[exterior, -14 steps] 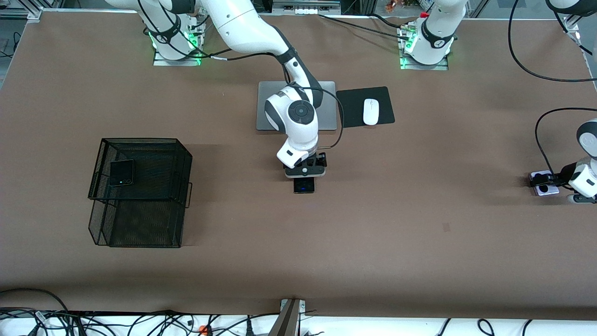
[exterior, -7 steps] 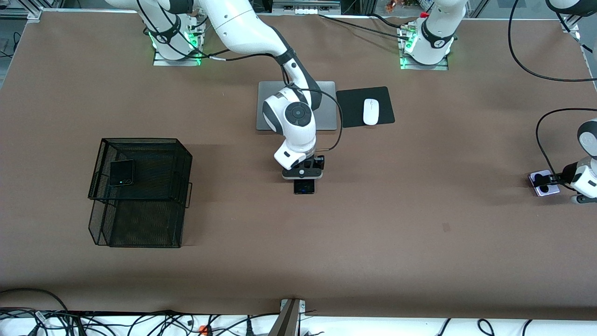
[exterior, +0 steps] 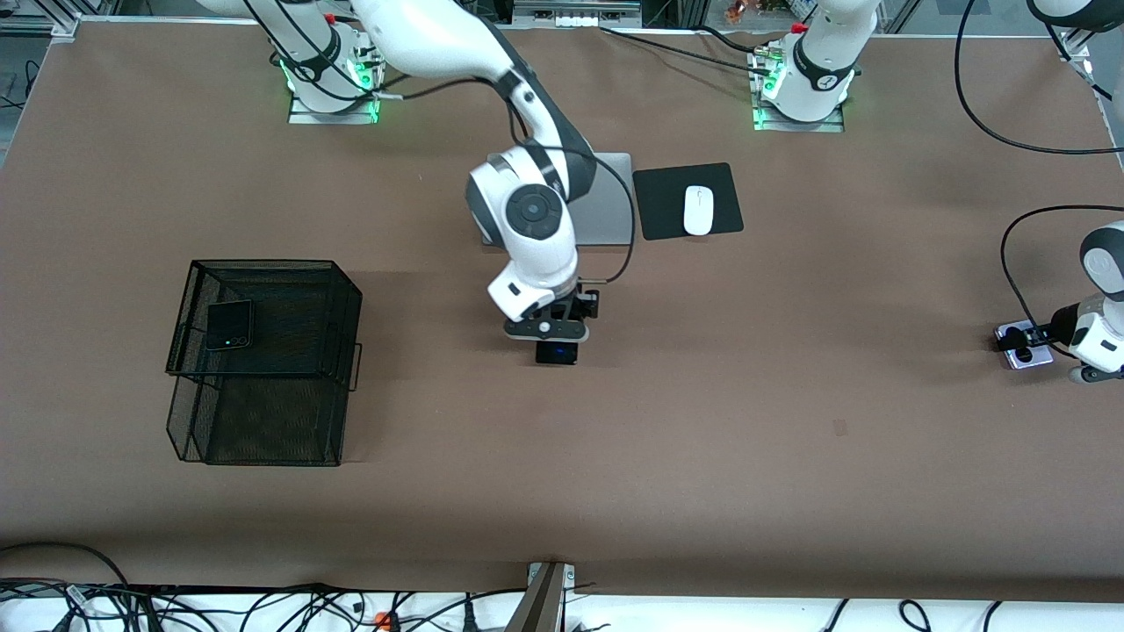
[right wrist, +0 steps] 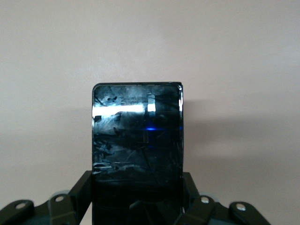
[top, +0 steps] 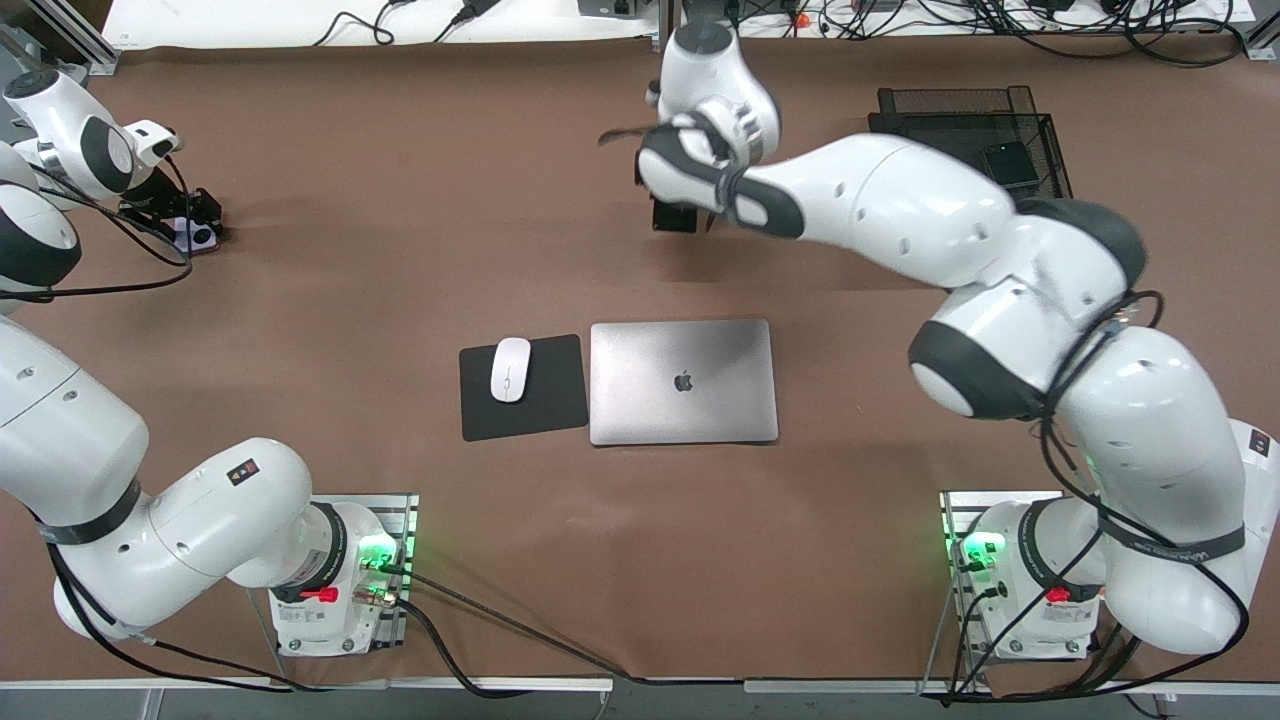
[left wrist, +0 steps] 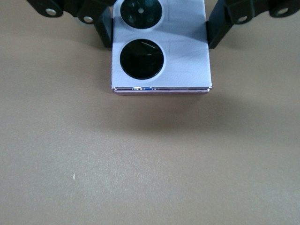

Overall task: Place phones with both arms
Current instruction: 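Lift the tall phone with the right gripper while the left gripper lifts the white phone, then lower the tall phone into the basket while the left gripper carries the white phone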

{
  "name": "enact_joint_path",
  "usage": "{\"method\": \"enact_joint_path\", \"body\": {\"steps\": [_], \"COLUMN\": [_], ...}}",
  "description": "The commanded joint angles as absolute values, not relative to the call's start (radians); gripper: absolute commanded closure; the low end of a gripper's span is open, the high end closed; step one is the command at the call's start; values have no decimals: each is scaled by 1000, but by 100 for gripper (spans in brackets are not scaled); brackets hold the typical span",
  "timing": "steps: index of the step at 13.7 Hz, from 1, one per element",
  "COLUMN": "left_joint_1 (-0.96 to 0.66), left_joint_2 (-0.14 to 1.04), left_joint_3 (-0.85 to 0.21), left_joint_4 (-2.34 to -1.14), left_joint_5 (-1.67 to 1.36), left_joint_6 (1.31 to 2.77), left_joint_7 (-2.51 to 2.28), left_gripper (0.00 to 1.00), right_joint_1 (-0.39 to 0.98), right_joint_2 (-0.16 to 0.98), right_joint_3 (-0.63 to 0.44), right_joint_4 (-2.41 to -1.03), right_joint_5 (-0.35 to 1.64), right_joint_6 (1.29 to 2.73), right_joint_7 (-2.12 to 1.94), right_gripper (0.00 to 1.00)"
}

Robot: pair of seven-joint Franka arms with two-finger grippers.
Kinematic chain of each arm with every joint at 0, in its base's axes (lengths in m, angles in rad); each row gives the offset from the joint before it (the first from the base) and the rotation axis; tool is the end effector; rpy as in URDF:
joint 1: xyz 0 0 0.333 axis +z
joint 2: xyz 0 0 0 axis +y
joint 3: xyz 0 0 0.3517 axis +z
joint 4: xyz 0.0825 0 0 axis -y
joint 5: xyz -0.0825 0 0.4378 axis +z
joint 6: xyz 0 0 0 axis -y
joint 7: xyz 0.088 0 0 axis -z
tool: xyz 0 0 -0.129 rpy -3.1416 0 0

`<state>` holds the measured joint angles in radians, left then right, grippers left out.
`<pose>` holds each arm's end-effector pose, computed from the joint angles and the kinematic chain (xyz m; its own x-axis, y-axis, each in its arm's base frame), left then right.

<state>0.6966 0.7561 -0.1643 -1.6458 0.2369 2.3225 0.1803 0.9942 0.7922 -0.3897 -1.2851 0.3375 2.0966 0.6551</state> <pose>0.6256 0.3897 0.1349 0.9719 0.2234 -0.0747 0.2212 -0.9745 -0.0365 0.6181 0.5477 0.2848 0.9946 -0.0940 0.0429 -0.0908 -0.9934 -0.0700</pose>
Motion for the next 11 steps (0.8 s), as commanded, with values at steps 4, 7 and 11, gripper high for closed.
{"method": "enact_joint_path", "body": {"steps": [4, 7, 11], "left_joint_1": [684, 615, 488], "left_joint_2": [704, 611, 551], "left_joint_3": [-178, -184, -219], "left_joint_4": [-1631, -1621, -1539], "left_joint_5": [270, 278, 276], "left_joint_6": [2243, 2149, 1927], "left_joint_7": [181, 183, 187], "left_gripper": [70, 69, 70], "right_joint_1": [969, 969, 971], "right_joint_2": [574, 425, 365], "right_joint_3": [-569, -702, -886], "right_joint_4": [-1371, -1579, -1709], "right_joint_5": [350, 345, 337], "right_joint_6": [1794, 1802, 1824], "right_joint_7": [407, 177, -116], "right_gripper": [100, 100, 100]}}
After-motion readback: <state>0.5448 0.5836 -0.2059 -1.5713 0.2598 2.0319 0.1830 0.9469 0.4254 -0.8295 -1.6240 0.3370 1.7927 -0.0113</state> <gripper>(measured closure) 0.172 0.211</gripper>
